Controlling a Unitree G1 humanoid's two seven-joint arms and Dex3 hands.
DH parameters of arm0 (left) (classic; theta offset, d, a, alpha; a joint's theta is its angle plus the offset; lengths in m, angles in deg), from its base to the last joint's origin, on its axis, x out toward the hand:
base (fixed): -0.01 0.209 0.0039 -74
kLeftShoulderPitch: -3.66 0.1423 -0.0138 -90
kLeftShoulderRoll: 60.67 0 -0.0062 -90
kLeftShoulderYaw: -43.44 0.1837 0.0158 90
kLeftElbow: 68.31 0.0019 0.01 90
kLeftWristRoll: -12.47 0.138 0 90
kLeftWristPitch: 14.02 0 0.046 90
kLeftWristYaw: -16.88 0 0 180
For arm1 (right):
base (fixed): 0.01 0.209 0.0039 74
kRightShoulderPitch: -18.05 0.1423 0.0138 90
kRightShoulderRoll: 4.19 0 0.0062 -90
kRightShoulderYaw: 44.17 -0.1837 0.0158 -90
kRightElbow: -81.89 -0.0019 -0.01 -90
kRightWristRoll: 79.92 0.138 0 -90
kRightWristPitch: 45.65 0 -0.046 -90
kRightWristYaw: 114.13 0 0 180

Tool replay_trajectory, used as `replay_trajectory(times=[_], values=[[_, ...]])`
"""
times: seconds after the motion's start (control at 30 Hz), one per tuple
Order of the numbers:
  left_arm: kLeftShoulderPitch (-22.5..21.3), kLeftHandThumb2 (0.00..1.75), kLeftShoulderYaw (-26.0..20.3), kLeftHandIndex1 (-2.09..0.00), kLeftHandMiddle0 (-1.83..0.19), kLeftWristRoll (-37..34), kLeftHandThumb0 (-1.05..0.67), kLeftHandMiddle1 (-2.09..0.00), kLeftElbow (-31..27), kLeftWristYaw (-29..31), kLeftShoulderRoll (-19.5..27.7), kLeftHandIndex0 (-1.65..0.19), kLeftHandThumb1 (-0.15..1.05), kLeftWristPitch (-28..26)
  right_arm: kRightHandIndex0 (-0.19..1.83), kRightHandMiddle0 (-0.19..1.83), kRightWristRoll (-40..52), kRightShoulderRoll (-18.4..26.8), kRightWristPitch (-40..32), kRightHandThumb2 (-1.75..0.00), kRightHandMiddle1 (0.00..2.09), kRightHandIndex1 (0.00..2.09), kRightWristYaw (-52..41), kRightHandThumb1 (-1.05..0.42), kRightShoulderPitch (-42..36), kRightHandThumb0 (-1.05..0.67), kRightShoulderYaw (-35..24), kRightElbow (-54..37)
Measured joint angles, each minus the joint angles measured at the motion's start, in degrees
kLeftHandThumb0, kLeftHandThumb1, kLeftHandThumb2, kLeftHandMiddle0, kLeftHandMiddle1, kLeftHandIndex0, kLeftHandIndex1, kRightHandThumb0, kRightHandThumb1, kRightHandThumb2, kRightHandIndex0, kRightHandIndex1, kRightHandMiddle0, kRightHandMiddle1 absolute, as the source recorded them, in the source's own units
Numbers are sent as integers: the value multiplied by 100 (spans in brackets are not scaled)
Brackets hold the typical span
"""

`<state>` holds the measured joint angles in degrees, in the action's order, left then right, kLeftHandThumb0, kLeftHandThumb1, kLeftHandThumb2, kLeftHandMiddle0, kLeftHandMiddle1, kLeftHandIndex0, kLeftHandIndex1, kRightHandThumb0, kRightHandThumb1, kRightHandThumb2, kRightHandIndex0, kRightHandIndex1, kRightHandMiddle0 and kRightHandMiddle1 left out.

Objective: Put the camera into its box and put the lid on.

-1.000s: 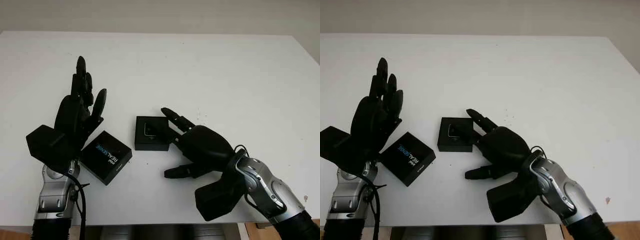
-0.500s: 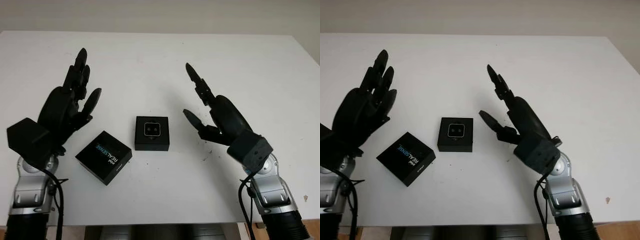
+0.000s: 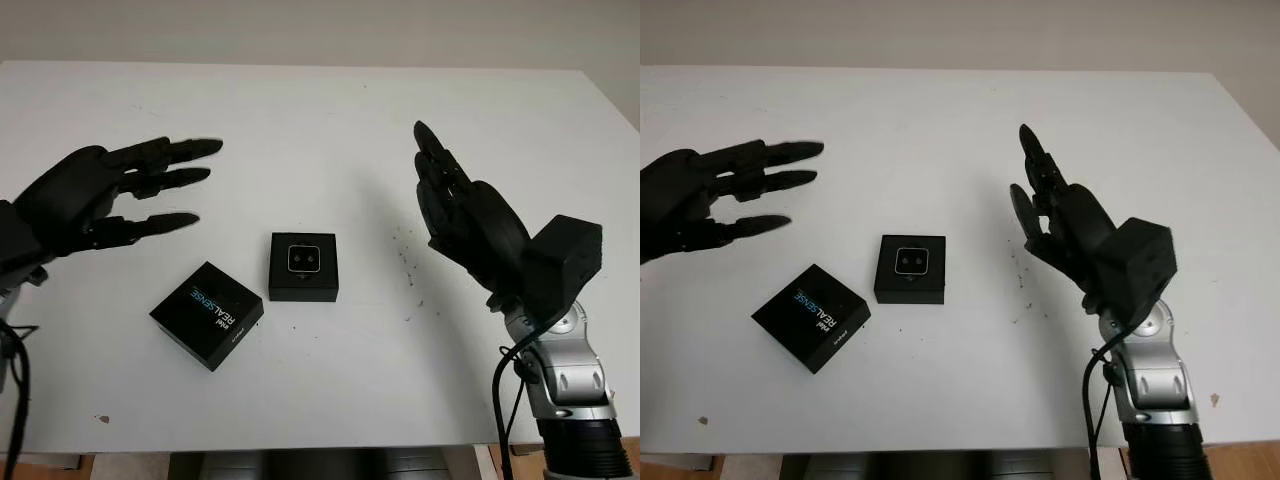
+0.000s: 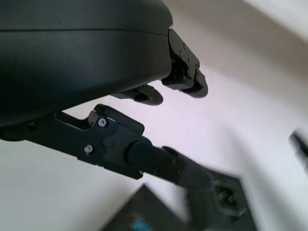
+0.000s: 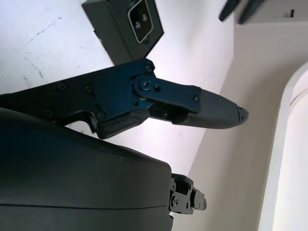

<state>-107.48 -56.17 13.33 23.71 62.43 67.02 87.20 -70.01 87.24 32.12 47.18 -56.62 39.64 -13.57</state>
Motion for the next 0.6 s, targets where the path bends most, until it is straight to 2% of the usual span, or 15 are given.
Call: replay_trajectory(times=[0.13,0.33,0.4,0.6], values=[[-372,4,423,-2,-3,368,-62,-2,-321,727,612,-6,81,48,-19,-19,242,-12,-219,-74,0,0,91,-105,76,-72,-172,4],[-493,4,701,-3,-2,563,-54,-5,-522,1173,878,-1,76,267,-19,-19,525,-16,-373,-74,0,0,155,-105,271,-75,-393,127],[-501,4,761,-3,-4,661,-54,-5,-558,1221,939,-1,75,395,-19,-19,594,-19,-440,-74,0,0,190,-105,291,-75,-438,146],[-525,5,896,-3,-4,1013,-59,-6,-509,1040,956,2,75,1244,-19,-19,682,-54,-473,-76,0,0,296,-105,329,-72,-483,188]])
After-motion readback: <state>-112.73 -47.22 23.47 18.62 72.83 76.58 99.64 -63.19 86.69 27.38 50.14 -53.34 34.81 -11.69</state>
